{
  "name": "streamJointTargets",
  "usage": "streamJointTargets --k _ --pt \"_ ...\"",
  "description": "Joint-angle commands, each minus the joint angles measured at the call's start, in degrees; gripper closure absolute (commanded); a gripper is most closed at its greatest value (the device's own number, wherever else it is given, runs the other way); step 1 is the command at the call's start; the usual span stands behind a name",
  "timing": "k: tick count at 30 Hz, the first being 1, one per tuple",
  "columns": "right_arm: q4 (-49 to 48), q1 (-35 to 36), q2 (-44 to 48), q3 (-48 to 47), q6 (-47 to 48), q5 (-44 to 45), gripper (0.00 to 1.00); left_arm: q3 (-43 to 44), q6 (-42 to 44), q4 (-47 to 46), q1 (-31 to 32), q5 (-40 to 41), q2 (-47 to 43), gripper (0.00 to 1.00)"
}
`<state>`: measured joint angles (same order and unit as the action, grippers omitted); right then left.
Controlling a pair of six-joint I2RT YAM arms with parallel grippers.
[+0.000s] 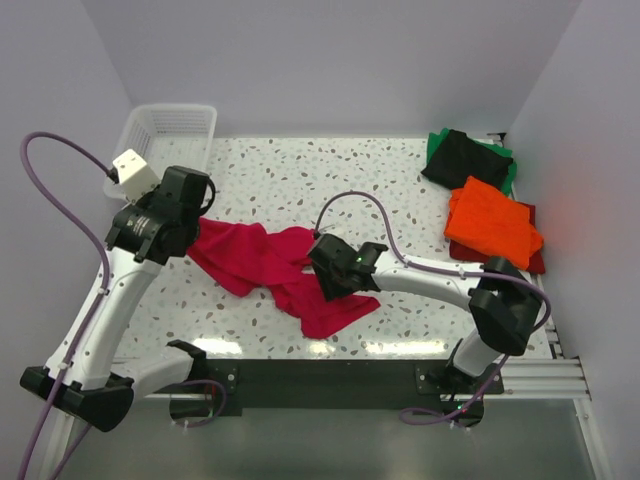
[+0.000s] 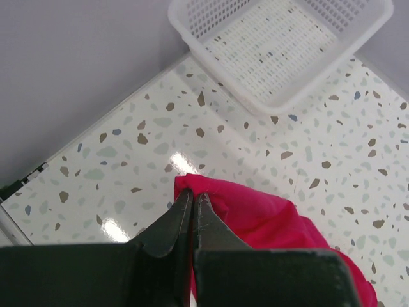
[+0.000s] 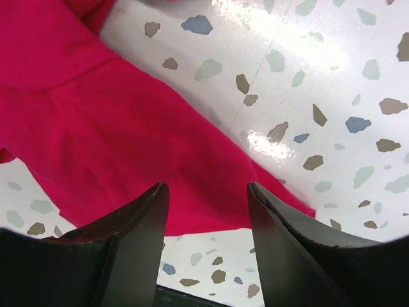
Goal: Fold and stack the t-shirts
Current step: Flatten the tshirt out
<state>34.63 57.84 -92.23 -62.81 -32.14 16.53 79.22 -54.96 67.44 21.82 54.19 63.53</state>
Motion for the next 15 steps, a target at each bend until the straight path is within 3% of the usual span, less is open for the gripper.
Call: streamJointTargets --k 1,6,15 --pt "-2.46 0.25 0.38 -0.74 1.29 -2.99 0.44 3.22 0.11 0.42 -0.03 5.93 -0.25 1.00" --pt "-2.20 0.34 1.87 0.58 1.99 -6.42 0.52 1.65 1.25 -1.25 -0.12 3.56 1.07 1.00" --pt "-2.38 4.46 1.26 0.76 4.54 -8.27 0.58 -3.28 4.07 -6.09 -0.12 -2.69 3.35 1.00"
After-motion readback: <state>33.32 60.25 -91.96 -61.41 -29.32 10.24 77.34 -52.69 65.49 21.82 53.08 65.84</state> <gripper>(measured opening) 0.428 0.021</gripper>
